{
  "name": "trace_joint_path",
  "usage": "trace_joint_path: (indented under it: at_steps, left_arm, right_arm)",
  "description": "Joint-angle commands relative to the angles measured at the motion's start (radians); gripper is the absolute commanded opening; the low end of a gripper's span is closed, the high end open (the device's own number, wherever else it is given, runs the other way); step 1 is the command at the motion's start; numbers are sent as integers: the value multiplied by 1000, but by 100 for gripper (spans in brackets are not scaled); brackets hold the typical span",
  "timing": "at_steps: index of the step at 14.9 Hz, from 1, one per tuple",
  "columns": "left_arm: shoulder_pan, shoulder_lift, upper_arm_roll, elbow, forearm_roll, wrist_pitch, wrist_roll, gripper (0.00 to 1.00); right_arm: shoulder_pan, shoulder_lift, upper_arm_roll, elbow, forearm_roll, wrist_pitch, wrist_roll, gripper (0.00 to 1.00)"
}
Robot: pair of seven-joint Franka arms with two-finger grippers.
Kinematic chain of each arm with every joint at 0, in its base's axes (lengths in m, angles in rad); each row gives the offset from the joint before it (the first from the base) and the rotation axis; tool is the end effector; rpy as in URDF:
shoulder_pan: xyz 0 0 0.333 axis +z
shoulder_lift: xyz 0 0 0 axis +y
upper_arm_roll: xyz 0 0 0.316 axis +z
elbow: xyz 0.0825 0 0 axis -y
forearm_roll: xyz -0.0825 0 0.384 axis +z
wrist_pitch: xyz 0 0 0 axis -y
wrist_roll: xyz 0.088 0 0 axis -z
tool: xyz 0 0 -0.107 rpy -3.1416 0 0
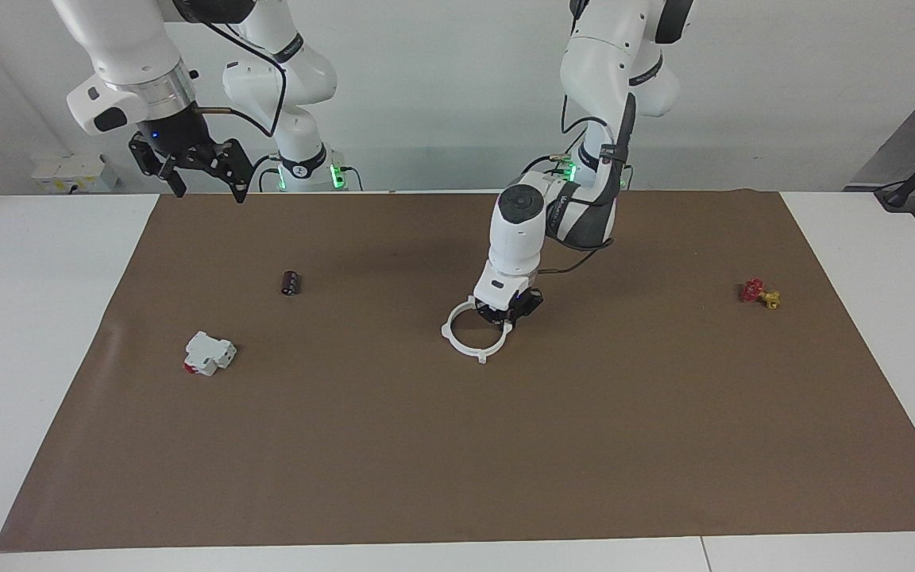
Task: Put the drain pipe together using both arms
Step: 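Press the held half onto the centered half to close the ring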
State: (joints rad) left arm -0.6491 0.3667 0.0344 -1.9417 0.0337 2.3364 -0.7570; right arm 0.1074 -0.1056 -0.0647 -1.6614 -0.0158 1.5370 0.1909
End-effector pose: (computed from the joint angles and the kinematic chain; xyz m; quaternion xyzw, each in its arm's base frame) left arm 0.5070 -0.3585 0.2969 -0.9980 -0.0584 -0.0226 0.0054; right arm 0.5172 0.0185 0.6354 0.9972 -0.0740 -0.0089 0.0056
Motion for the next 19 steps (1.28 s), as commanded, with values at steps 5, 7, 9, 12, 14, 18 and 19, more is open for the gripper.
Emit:
trace_joint_path:
  at_steps: [5, 7, 9, 12, 14, 18, 19]
  left_arm:
    - [-14, -34, 10, -45, 23, 15, -10, 0]
    - [-14, -35, 10, -45, 23, 11, -10, 0]
    - [-14, -37, 10, -52, 23, 11, -12, 0]
    - [-17, -42, 10, -60, 23, 11, -12, 0]
    - [-21, -43, 10, -63, 23, 12, -13, 0]
    - [-21, -45, 10, -72, 23, 14, -16, 0]
    - [-23, -45, 10, -72, 23, 15, -16, 0]
  right_arm:
    - [2, -19, -7, -12, 20, -9, -27, 100]
    - [2, -19, -7, -12, 20, -11, -27, 100]
    - [2, -19, -7, -12, 20, -11, -27, 100]
    - [2, -19, -7, -12, 20, -11, -27, 100]
    - [2, -19, -7, -12, 20, -11, -27, 100]
    - [2, -19, -7, -12, 20, -11, -27, 100]
    - [2, -19, -7, -12, 20, -9, -27, 100]
